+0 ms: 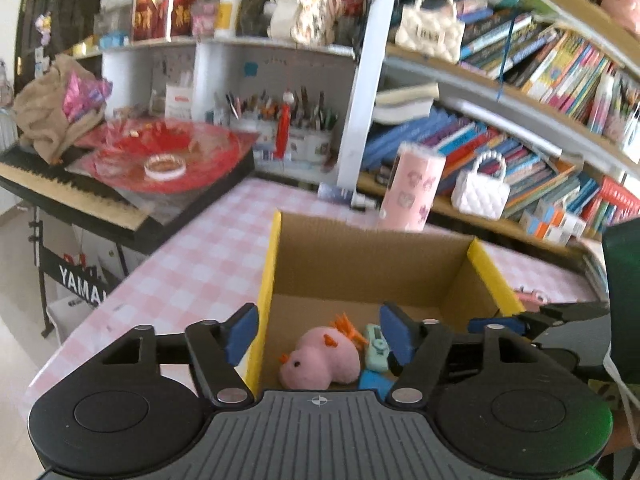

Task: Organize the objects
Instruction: 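Open the left tool to drop the blue item while the right tool drops the cutter, then lift both open tools out of the box and move toward the pig plush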

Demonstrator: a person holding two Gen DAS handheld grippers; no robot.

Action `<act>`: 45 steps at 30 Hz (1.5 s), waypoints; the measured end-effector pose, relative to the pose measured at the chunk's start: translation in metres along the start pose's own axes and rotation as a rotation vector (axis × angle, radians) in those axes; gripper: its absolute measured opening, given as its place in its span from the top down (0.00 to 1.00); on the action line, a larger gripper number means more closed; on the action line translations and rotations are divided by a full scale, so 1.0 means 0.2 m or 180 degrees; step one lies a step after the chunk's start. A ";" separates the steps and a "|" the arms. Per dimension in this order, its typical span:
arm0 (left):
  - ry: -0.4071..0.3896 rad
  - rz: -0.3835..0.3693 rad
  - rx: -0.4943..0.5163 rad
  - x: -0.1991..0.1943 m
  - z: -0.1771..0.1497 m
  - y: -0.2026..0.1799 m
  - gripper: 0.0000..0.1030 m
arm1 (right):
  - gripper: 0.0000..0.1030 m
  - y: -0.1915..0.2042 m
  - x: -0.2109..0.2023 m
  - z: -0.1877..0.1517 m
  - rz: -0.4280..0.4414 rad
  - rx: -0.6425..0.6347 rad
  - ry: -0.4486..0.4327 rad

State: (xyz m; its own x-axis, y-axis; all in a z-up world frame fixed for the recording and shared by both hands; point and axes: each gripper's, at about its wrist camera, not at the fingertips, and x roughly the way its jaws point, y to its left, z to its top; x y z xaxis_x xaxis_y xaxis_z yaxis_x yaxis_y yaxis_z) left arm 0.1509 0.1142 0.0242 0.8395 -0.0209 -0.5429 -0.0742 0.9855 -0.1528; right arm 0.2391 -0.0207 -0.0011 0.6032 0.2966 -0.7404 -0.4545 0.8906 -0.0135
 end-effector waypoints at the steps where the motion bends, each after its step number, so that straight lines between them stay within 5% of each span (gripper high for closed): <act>1: -0.0048 0.0006 -0.0002 -0.03 0.00 0.00 0.31 | 0.22 0.00 -0.03 0.00 -0.0032 0.0024 -0.0063; 15: -0.0564 0.0447 -0.0228 -0.39 -0.16 0.13 0.20 | 0.16 0.17 -0.40 -0.25 -0.0641 0.0111 -0.1116; 23: -0.0281 0.0539 -0.0187 -0.47 -0.31 0.17 0.19 | 0.15 0.27 -0.47 -0.41 -0.0695 0.0116 -0.0966; 32: 0.0080 0.0416 -0.0045 -0.52 -0.45 0.16 0.19 | 0.15 0.35 -0.51 -0.59 -0.0719 0.0178 -0.0701; 45: 0.0280 0.0199 0.0039 -0.56 -0.54 0.09 0.19 | 0.12 0.34 -0.63 -0.76 -0.0846 0.0386 -0.0541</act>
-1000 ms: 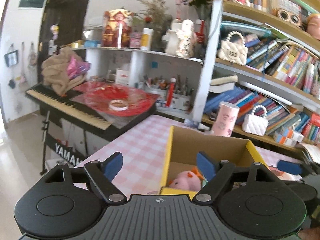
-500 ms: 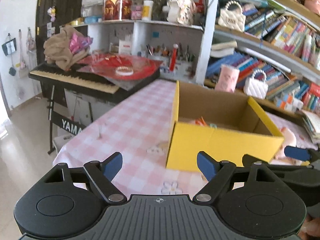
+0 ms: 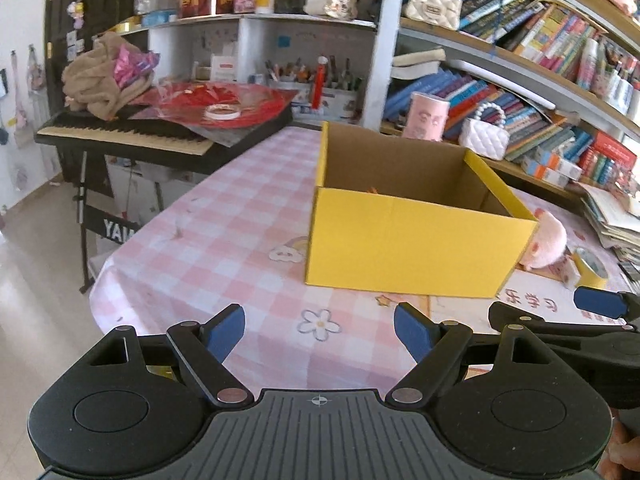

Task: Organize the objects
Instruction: 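Lift both open tools out of the box and move toward the pig plush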

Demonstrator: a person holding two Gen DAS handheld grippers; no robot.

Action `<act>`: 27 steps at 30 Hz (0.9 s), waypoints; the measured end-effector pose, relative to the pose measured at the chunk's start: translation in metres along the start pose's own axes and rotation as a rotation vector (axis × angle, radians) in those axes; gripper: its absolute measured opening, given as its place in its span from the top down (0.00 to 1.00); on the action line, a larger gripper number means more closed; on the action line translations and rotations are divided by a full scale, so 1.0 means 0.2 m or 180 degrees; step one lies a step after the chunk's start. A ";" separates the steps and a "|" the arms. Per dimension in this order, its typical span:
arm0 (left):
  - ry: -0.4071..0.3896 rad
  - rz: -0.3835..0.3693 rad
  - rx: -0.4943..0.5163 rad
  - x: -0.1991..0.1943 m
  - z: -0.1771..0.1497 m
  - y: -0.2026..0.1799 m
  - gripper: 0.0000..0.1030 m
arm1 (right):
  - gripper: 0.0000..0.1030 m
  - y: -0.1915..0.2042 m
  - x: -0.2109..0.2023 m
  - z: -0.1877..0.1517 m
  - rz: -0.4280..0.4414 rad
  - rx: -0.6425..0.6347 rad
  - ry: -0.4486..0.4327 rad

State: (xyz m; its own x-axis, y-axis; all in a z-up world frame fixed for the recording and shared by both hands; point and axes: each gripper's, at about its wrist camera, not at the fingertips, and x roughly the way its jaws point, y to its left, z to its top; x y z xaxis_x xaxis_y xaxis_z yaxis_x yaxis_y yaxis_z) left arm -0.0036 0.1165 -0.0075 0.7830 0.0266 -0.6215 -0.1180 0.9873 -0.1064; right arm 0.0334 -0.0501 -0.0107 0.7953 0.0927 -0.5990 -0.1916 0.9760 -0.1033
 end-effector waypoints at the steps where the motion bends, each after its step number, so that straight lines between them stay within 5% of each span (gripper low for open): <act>1: 0.0009 -0.0033 0.0024 0.00 0.00 -0.01 0.19 | 0.12 -0.01 -0.01 -0.01 -0.0029 0.0030 0.0006; 15: 0.0116 -0.0577 0.0427 0.01 -0.06 -0.26 0.19 | 0.11 -0.26 -0.16 -0.16 -0.0560 0.0470 0.0088; 27: 0.0222 -0.0783 0.0576 0.06 -0.05 -0.43 0.19 | 0.11 -0.42 -0.19 -0.23 -0.0784 0.0635 0.0191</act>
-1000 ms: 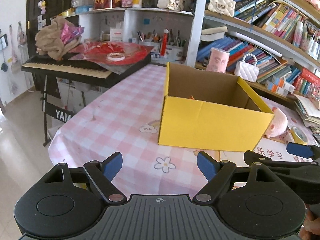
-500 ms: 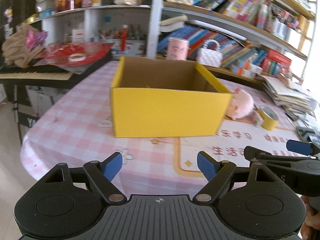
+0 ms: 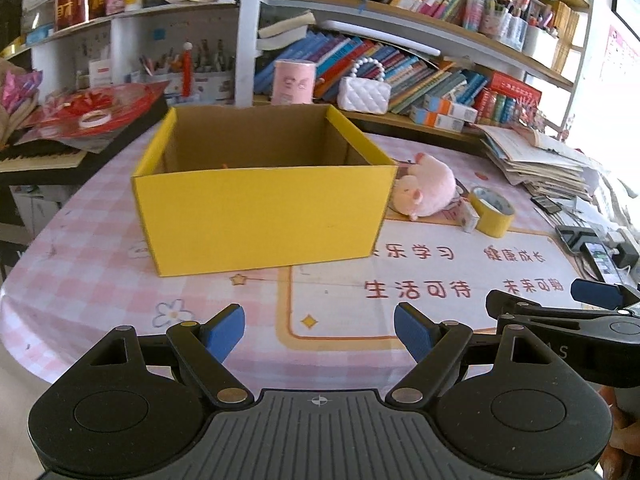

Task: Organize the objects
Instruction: 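Lift both open tools out of the box and move toward the pig plush, then close the right tool on the yellow tape roll while the left tool approaches the pig plush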

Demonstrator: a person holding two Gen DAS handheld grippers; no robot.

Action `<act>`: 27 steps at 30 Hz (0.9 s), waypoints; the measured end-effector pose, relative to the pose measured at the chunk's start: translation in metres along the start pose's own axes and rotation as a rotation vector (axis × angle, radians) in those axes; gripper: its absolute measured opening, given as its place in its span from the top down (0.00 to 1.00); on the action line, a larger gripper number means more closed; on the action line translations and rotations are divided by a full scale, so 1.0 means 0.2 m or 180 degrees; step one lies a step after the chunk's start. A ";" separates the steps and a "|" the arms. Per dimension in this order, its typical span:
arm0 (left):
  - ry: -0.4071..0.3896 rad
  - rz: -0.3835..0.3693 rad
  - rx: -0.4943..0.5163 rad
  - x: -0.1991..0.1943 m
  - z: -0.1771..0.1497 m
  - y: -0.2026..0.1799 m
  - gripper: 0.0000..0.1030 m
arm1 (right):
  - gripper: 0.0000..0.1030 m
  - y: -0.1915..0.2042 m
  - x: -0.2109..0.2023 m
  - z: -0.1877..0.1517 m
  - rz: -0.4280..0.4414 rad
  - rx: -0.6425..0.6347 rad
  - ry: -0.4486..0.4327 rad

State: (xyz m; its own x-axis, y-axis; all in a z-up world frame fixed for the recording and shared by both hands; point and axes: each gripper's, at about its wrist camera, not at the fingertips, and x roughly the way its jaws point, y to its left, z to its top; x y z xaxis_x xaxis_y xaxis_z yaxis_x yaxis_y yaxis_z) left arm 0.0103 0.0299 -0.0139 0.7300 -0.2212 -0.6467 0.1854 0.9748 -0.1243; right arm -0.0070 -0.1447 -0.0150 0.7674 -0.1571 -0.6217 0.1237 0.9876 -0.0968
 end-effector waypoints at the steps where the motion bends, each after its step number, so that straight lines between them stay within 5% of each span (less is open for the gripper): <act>1: 0.0010 -0.0019 0.0014 0.01 0.01 -0.02 0.19 | 0.11 -0.02 0.01 0.00 -0.0017 0.0013 0.0009; 27: 0.0179 -0.0219 0.0256 0.46 0.23 -0.61 0.19 | 0.11 -0.63 0.38 0.16 -0.0207 0.0169 0.0224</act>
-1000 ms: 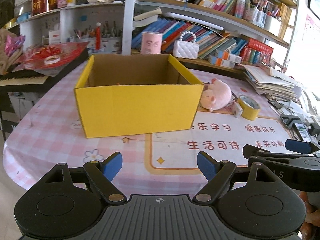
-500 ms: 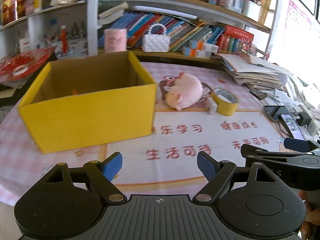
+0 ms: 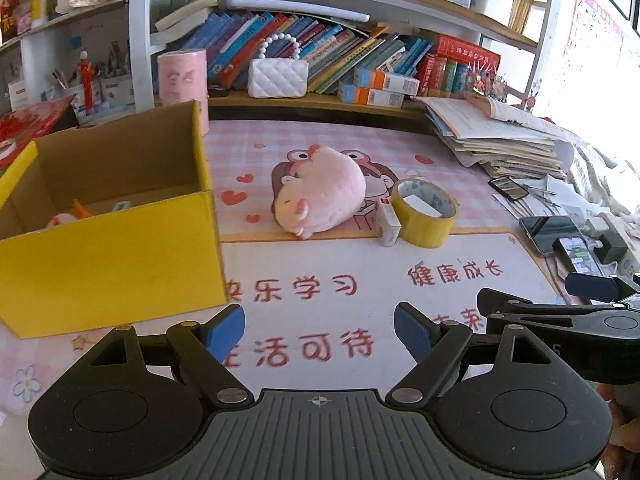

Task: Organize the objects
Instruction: 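Close the right tool on the yellow tape roll while the left tool approaches the pig plush, then grasp the pink pig plush with the left tool while the right tool lifts the tape roll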

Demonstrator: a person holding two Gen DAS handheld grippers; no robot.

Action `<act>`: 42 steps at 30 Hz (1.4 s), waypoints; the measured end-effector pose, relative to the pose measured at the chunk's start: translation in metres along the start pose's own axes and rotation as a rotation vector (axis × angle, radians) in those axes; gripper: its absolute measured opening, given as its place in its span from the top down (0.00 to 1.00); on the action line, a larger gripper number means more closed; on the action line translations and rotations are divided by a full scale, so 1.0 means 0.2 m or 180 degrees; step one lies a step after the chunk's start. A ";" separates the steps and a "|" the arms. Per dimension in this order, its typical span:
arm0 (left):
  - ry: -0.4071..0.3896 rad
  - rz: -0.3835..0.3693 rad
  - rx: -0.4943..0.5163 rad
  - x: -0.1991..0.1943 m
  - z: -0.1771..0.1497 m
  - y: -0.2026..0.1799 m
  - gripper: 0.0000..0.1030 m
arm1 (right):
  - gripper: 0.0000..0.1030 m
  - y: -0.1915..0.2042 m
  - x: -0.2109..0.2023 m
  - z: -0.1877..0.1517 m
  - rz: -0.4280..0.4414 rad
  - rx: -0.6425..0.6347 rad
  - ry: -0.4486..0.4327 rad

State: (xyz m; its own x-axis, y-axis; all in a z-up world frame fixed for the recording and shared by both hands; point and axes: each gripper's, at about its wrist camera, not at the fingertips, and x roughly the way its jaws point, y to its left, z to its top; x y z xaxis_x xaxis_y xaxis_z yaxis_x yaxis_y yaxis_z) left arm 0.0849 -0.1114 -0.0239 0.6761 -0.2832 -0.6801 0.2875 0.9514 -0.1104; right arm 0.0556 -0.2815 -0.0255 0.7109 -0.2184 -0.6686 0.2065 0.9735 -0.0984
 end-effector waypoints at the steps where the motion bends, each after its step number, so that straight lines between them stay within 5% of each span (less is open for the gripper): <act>1: 0.0007 0.0015 -0.0007 0.02 0.01 -0.01 0.19 | 0.11 -0.01 0.02 0.01 0.0024 -0.0014 0.0003; 20: -0.0019 0.0596 -0.0092 0.25 0.21 -0.20 0.19 | 0.21 -0.20 0.52 0.29 0.0599 -0.0338 -0.0011; 42: 0.0022 0.0840 0.0194 0.40 0.31 -0.25 0.19 | 0.19 -0.10 0.98 0.44 0.0984 -0.0866 0.0180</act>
State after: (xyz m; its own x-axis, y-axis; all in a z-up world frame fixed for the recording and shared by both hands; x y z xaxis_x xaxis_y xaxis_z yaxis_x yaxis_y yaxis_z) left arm 0.1668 -0.1885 -0.0278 0.7284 -0.0253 -0.6846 0.1423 0.9831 0.1151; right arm 0.2503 -0.3497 -0.0900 0.6719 0.0837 -0.7359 -0.2014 0.9768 -0.0728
